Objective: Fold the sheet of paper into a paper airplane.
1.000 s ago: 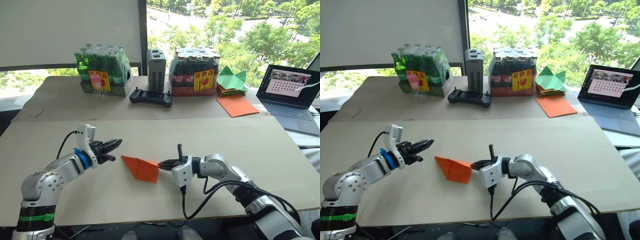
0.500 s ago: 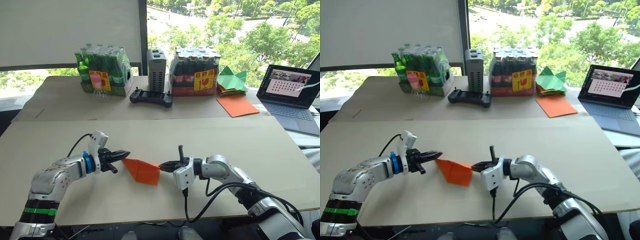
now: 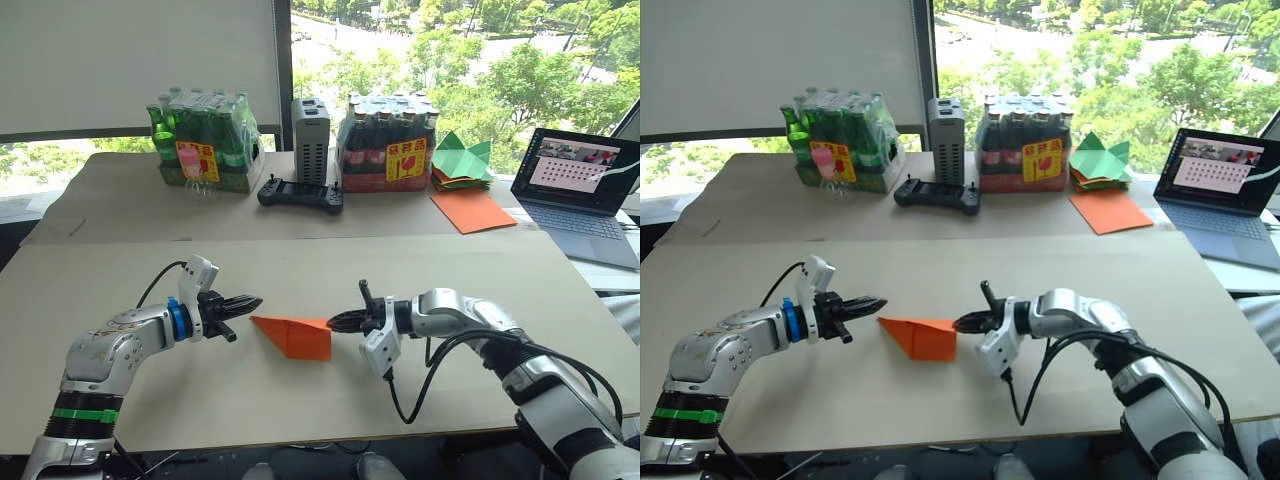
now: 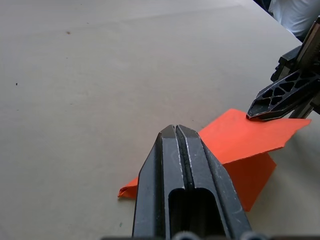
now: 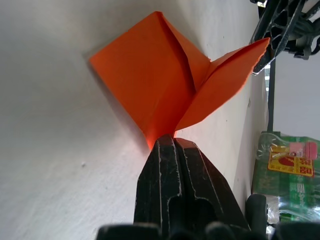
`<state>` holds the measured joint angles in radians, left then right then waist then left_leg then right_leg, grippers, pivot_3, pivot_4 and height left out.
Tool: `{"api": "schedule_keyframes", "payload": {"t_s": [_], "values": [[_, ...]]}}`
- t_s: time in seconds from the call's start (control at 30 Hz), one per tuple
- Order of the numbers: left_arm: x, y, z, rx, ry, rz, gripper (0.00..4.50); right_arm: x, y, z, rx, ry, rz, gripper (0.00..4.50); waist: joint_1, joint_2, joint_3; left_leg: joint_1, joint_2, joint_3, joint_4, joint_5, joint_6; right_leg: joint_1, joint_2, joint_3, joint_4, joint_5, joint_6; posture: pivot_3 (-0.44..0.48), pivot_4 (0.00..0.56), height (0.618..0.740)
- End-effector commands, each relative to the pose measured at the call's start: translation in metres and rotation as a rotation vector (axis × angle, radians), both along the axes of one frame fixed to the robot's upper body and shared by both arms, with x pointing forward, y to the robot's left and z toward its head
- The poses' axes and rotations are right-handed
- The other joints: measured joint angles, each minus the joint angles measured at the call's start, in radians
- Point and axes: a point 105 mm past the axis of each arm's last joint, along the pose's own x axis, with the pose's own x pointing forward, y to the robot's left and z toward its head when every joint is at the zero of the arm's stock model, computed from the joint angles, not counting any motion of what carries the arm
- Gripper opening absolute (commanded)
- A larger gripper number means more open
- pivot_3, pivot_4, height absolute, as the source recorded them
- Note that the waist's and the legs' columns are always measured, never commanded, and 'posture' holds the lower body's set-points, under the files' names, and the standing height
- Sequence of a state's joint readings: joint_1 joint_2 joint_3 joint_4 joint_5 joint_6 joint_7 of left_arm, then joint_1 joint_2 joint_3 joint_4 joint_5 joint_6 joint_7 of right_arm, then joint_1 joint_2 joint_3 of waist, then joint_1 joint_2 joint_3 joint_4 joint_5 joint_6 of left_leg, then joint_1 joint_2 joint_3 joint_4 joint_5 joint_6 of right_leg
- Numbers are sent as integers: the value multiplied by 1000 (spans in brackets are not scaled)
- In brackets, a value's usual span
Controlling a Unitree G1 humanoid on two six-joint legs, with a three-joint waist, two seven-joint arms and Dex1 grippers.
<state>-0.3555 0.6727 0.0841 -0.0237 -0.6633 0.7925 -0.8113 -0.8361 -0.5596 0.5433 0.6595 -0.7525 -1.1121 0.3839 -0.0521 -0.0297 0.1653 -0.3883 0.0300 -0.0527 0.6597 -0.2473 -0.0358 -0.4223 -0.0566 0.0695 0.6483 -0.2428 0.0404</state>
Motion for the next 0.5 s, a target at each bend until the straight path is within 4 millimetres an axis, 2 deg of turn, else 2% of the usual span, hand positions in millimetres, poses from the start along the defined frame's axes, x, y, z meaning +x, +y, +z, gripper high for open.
{"api": "schedule_keyframes", "payload": {"t_s": [0.03, 0.33, 0.5], "values": [[-2, -1, 11, -4, -36, -17, 20, 1, 5, 5, 3, -59, 54, 0, 0, 0, 0, 0, 0, 0, 0, 0, 0, 0, 0, 0, 0, 0, 0, 0, 150, 740], [-7, -3, 4, 21, -21, -39, 20, 3, 12, 1, 20, -71, 85, 0, -18, 0, 0, 1, 0, 0, 0, 0, 0, 1, 0, 0, 1, 0, 0, 0, 150, 740], [-9, -3, -7, 67, -6, -63, 20, 3, 14, 1, 32, -72, 89, 0, -22, 0, 0, 1, 0, 0, 0, 0, 0, 1, 0, 1, 1, 0, 0, 0, 150, 740]]}}
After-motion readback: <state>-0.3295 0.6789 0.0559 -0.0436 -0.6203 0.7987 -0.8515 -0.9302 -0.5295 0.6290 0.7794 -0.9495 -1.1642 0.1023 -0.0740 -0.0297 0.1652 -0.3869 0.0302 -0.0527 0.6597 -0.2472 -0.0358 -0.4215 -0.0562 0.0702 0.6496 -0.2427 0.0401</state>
